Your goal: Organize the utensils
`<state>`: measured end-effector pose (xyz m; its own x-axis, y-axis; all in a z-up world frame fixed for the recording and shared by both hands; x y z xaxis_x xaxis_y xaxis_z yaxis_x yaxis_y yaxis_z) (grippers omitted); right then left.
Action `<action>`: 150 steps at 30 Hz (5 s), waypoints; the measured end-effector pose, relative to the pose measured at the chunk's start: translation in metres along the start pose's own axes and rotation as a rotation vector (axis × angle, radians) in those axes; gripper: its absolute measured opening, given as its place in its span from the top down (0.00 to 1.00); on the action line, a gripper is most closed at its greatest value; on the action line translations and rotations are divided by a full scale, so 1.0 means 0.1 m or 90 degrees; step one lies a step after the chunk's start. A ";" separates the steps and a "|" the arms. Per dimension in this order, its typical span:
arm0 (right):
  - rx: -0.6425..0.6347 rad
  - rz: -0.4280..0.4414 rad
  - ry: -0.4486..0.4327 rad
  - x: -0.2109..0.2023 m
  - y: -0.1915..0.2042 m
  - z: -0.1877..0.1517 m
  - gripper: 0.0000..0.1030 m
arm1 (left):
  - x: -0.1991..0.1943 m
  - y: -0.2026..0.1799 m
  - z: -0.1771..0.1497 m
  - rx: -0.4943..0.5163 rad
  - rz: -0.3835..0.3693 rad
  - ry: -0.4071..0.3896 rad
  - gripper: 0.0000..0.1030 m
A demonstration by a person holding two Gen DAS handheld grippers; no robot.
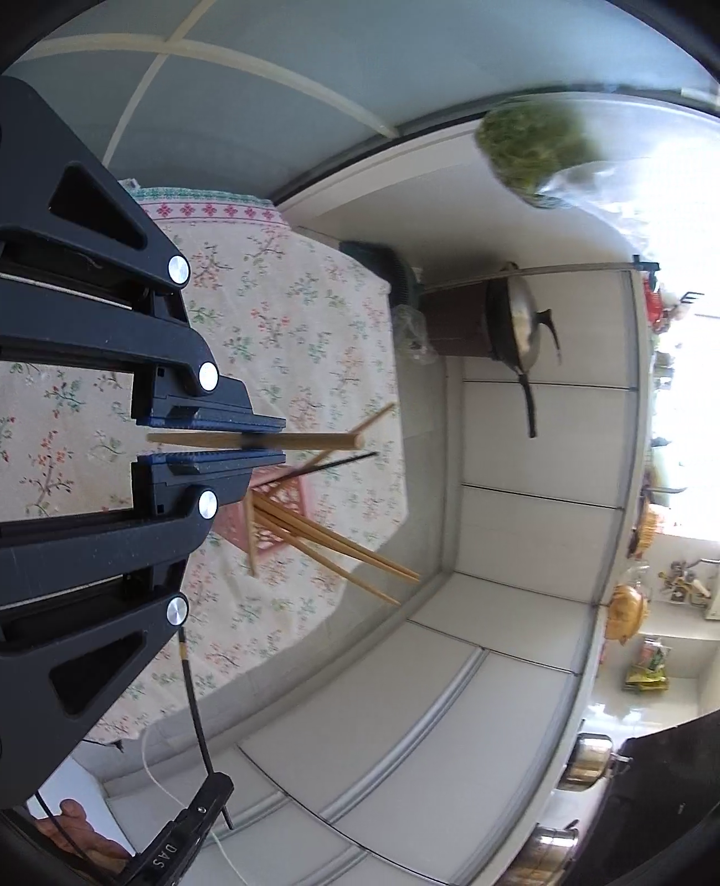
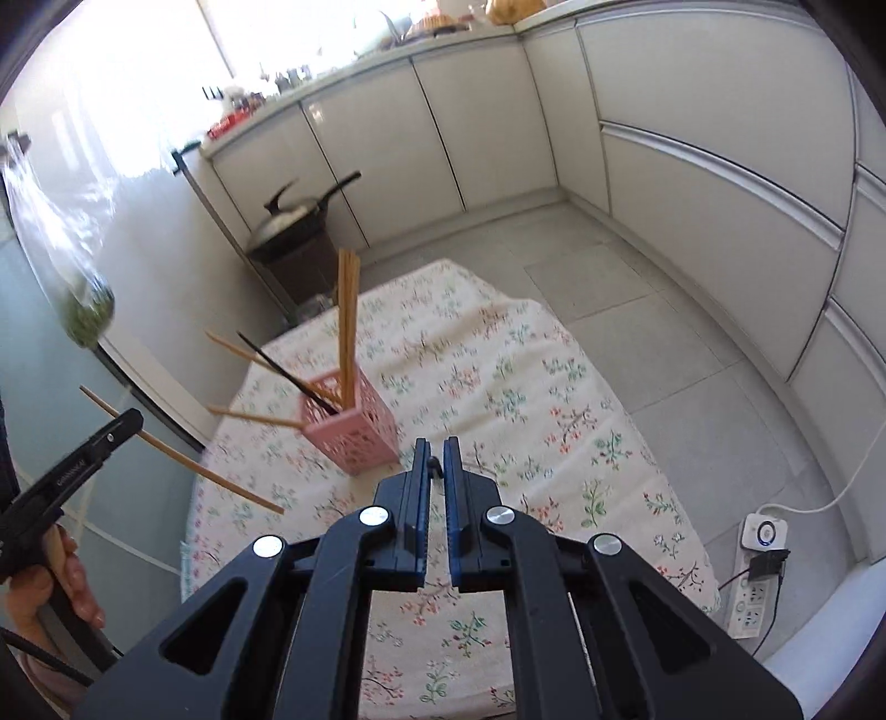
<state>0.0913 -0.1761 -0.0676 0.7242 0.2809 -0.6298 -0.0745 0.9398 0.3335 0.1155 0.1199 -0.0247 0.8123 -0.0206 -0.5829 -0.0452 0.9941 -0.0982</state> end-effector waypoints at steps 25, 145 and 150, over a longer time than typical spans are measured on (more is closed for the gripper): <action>0.063 0.048 -0.030 -0.11 -0.20 0.33 0.95 | 0.62 -0.40 0.80 -0.043 -0.032 -0.031 0.90; -0.045 -0.230 -0.186 -0.58 -0.03 -0.23 0.06 | -0.52 -0.73 -0.48 0.041 0.022 -0.129 0.07; -0.038 -0.229 -0.182 -0.57 -0.04 -0.24 0.06 | -0.51 -0.73 -0.47 0.039 0.021 -0.129 0.07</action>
<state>0.0343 -0.1910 -0.0497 0.8708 -0.1224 -0.4761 0.1829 0.9796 0.0828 0.0498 0.0436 -0.0262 0.9114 0.0277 -0.4105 -0.0436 0.9986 -0.0295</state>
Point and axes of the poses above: each gripper's, at about its wrist camera, not at the fingertips, and x roughly the way its jaws point, y to its left, z to its top, the point moved 5 cm from there along x, roughly the way its jaws point, and after that the axes turned 3 degrees about -y, right-handed, at the moved point
